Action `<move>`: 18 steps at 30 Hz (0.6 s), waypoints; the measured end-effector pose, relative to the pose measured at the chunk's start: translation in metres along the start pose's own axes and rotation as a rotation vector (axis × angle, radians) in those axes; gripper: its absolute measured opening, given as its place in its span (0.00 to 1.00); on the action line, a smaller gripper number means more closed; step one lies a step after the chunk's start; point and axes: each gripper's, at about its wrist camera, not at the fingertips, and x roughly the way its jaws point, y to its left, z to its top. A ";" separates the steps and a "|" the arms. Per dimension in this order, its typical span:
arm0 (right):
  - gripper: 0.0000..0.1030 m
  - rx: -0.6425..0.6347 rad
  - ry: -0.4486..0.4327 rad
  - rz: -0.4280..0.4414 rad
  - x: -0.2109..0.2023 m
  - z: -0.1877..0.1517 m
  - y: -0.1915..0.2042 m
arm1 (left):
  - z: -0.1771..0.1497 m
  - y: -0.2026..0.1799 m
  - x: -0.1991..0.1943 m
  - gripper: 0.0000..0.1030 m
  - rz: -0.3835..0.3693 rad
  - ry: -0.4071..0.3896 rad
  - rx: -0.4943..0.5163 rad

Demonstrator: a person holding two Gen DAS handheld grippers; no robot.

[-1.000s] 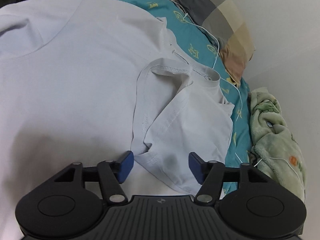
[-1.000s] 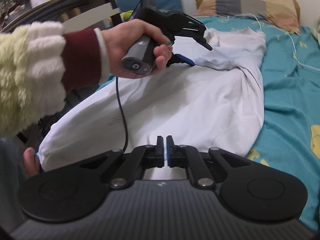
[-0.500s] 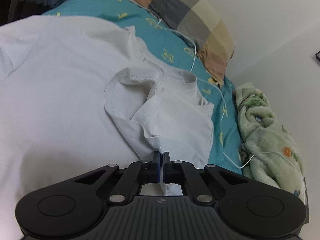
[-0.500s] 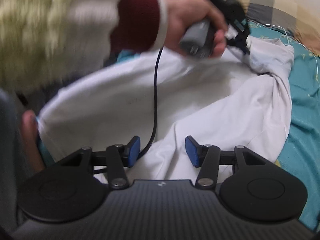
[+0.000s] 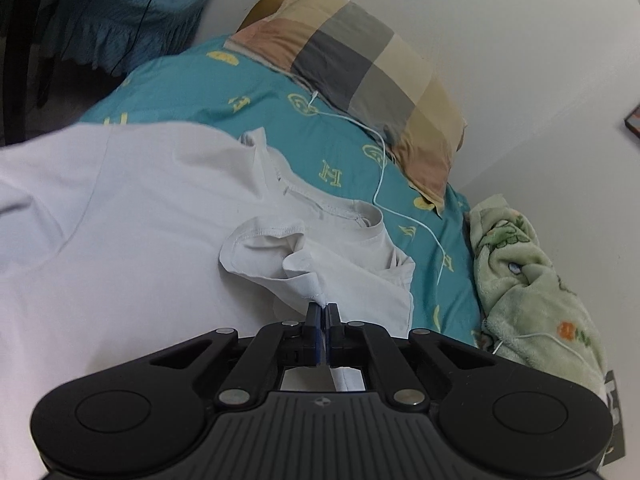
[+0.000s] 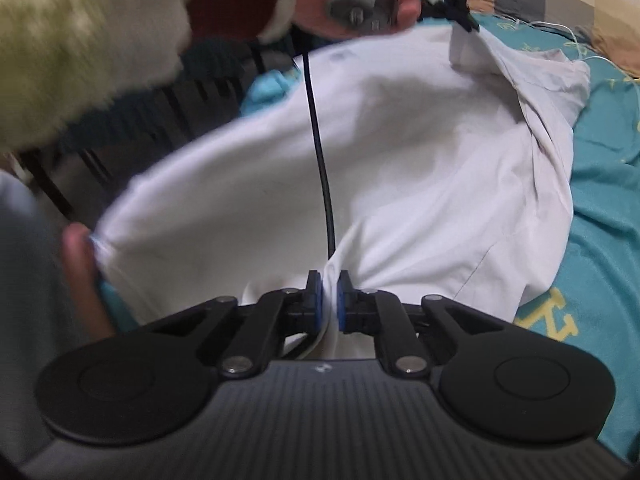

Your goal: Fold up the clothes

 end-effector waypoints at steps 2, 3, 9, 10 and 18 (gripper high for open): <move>0.10 0.009 -0.030 0.045 -0.009 0.001 -0.001 | 0.004 -0.001 -0.008 0.02 0.006 -0.004 0.001; 0.10 0.002 -0.043 0.064 -0.011 0.002 0.000 | 0.007 -0.002 -0.012 0.02 0.015 -0.005 0.005; 0.11 -0.066 0.005 0.123 0.003 -0.001 0.010 | 0.004 0.034 -0.004 0.02 0.154 0.032 0.003; 0.11 -0.055 0.034 0.116 0.010 -0.002 0.008 | 0.001 0.043 -0.001 0.02 0.152 0.039 -0.007; 0.43 0.014 -0.035 0.167 0.002 0.003 0.000 | -0.003 0.071 -0.045 0.27 0.084 0.016 0.018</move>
